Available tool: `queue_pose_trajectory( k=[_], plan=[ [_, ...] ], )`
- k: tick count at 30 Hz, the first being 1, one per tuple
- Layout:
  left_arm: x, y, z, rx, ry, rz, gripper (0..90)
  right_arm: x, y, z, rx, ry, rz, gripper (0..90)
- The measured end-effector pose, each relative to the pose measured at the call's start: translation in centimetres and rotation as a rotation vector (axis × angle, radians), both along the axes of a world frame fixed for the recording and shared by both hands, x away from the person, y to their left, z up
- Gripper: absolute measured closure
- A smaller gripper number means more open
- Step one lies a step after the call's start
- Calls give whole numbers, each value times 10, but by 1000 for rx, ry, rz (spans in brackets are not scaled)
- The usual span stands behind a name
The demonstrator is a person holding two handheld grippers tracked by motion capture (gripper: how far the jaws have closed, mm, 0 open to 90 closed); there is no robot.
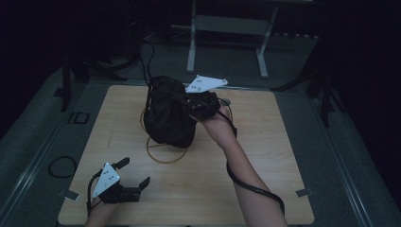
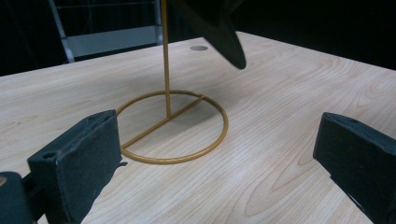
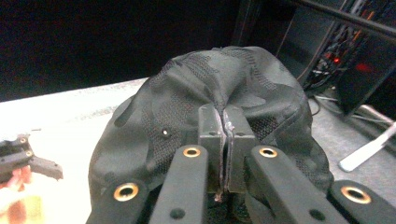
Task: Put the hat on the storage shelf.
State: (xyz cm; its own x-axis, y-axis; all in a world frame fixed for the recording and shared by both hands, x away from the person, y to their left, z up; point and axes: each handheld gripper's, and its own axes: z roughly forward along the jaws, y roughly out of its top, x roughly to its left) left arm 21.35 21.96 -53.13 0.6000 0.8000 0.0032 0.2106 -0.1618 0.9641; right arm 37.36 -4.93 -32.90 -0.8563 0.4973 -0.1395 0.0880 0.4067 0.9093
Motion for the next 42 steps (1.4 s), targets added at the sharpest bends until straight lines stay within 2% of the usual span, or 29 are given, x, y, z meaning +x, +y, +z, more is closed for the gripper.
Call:
queue_pose_trajectory(
  k=[6, 10, 12, 14, 17, 20, 28, 34, 42],
  plan=[
    [1, 0, -1, 4, 0, -10, 14, 11, 13, -10, -20, 47, 10, 875],
    [2, 2, 0, -12, 0, -8, 14, 13, 16, -15, -9, 64, 23, 869],
    [2, 3, 0, -15, 4, -7, 15, 13, 17, -14, -1, 78, 31, 827],
    [2, 3, -1, -20, 4, -10, 14, 13, 18, -14, 26, 99, 62, 730],
    [2, 2, -1, -17, 7, -14, 14, 10, 23, -15, 6, 83, 61, 672],
    [2, 1, -1, -14, 8, -20, 15, 10, 25, -17, -7, 78, 53, 653],
    [2, -1, -2, -18, 10, -27, 15, 11, 22, -15, -4, 85, 51, 607],
    [3, 0, -1, -28, 10, -22, 15, 9, 17, -13, 19, 90, 47, 567],
    [3, 0, -1, -24, 12, -20, 15, 5, 5, -14, 56, 88, 43, 409]
  ],
)
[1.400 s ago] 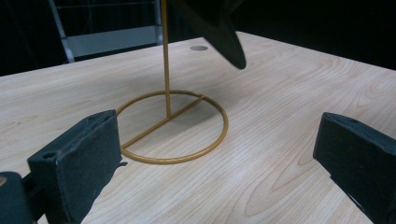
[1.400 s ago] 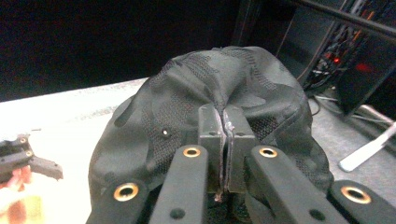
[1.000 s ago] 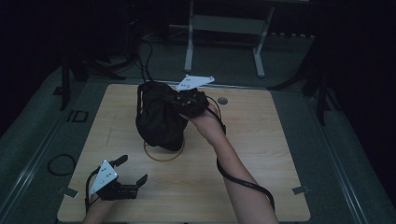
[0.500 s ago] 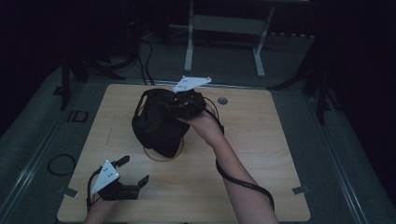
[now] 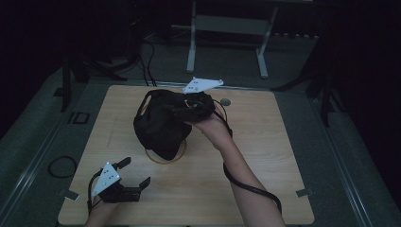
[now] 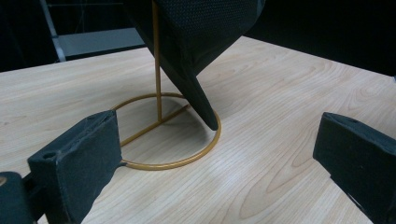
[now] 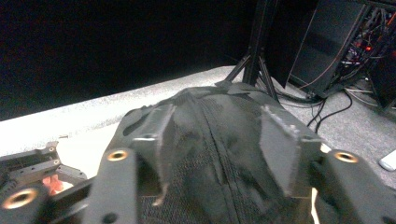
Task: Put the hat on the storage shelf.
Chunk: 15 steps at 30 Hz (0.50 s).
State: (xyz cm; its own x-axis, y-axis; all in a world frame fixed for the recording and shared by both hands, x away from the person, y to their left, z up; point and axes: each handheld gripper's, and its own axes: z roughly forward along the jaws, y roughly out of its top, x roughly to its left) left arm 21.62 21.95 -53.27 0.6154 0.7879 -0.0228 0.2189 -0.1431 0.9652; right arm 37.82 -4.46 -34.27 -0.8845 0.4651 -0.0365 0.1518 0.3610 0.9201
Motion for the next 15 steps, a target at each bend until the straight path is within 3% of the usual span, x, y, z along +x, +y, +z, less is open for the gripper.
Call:
queue_pose_trajectory(
  k=[10, 12, 15],
  plan=[
    [0, -1, -1, 0, 2, -4, 14, -6, -20, -8, 45, 20, 17, 261],
    [-1, -2, -1, 4, 4, -4, 15, -8, -29, -11, 79, 37, 18, 201],
    [-1, -2, -1, 2, 2, -6, 15, -9, -36, -14, 68, 39, 28, 164]
  ],
)
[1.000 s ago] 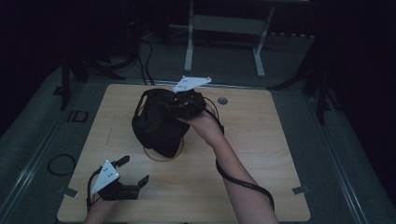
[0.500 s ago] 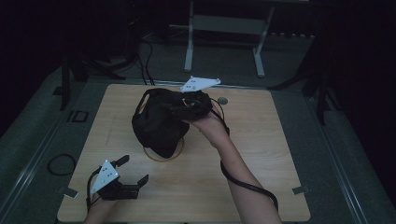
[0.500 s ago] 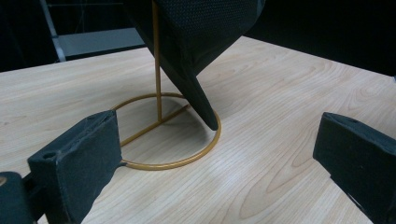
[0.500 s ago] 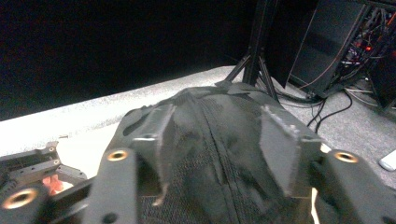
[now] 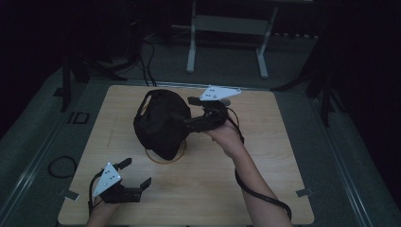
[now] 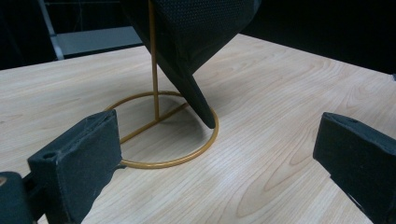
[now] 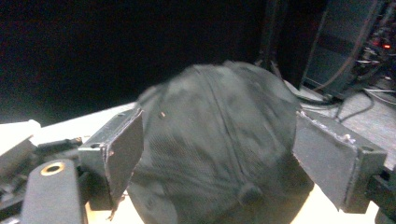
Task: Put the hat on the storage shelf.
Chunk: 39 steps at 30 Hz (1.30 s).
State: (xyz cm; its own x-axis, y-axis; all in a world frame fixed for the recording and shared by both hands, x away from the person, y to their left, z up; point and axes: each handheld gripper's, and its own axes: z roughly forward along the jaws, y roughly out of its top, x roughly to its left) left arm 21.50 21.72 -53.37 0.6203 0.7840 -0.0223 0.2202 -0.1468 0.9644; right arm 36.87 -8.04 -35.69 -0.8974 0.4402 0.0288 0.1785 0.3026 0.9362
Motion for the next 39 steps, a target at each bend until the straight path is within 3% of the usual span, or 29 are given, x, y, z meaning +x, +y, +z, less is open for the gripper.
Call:
queue_pose_trajectory(
  k=[3, 17, 39],
  plan=[
    [-1, 0, 0, 1, 2, -1, 14, -3, -5, -5, -38, -20, -8, 144],
    [-1, -2, -2, 3, 3, -8, 14, -25, -31, -35, -40, -32, 3, 142],
    [0, -4, -7, 13, 19, -12, 15, -59, -73, -107, -83, -22, 28, 142]
  ],
)
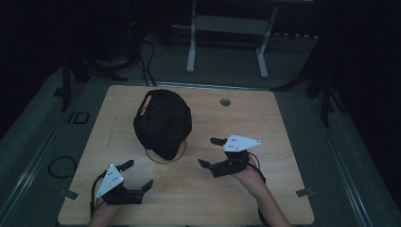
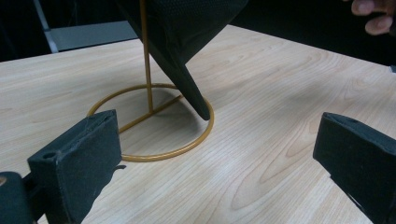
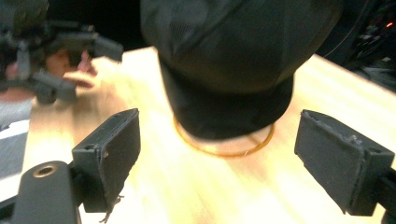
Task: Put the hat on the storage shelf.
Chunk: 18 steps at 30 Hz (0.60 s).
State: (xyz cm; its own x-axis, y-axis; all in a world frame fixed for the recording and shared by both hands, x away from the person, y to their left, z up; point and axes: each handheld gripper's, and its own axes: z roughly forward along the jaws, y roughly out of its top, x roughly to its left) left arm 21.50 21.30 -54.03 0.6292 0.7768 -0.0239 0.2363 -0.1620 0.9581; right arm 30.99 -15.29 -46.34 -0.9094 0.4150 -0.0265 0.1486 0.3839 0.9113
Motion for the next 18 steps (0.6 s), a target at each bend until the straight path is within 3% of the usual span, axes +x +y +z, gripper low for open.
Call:
queue_pose_trajectory(
  k=[7, 18],
  plan=[
    [0, 0, -3, 5, 10, 0, 14, -5, -10, -28, -31, 25, 1, 142],
    [-1, -3, -7, 18, 33, -16, 14, -11, -37, -55, -44, 70, -39, 145]
  ],
)
